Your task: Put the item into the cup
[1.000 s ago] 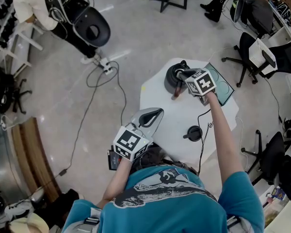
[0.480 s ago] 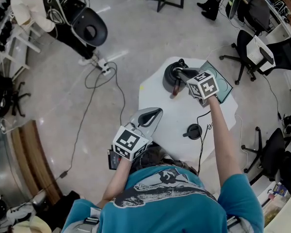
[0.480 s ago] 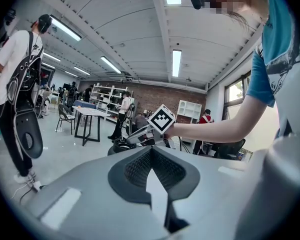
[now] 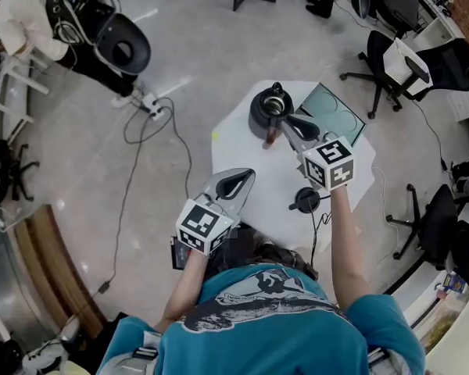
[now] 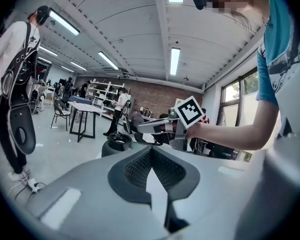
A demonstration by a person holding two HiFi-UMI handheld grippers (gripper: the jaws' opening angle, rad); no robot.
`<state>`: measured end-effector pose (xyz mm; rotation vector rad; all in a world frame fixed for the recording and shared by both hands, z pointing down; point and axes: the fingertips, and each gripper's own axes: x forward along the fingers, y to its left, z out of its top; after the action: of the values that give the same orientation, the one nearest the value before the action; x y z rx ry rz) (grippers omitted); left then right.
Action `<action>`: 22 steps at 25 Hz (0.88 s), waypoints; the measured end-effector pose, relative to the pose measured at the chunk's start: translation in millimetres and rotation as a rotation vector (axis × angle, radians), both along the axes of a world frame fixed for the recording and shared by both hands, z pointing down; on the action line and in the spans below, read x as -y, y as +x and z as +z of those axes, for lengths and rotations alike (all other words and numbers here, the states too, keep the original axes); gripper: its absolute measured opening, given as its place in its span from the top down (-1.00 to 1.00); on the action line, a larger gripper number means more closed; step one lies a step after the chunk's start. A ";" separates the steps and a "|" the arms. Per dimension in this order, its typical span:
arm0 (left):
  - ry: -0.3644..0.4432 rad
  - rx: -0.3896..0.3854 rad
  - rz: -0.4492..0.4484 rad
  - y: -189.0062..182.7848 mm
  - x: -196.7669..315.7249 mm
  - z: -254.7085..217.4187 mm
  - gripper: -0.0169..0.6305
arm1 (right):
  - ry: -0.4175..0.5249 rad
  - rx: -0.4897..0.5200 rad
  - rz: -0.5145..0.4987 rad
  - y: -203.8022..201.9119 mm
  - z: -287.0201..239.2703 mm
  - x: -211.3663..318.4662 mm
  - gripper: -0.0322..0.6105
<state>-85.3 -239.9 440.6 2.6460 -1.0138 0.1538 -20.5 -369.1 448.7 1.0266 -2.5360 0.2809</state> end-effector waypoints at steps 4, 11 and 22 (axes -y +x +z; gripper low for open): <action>-0.012 0.008 0.025 9.1 -7.5 6.3 0.91 | 0.014 0.057 0.017 1.5 -5.8 -31.2 0.74; -0.026 0.021 0.026 22.7 -21.8 9.2 0.91 | 0.010 0.101 0.000 6.8 -13.6 -81.6 0.74; -0.006 0.034 -0.126 35.4 -57.9 -2.1 0.91 | 0.016 0.139 -0.076 46.0 -27.0 -162.1 0.74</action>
<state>-49.9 -182.0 438.5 2.5730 -1.1856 0.1737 25.5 -206.9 421.8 0.9438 -2.6983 0.3213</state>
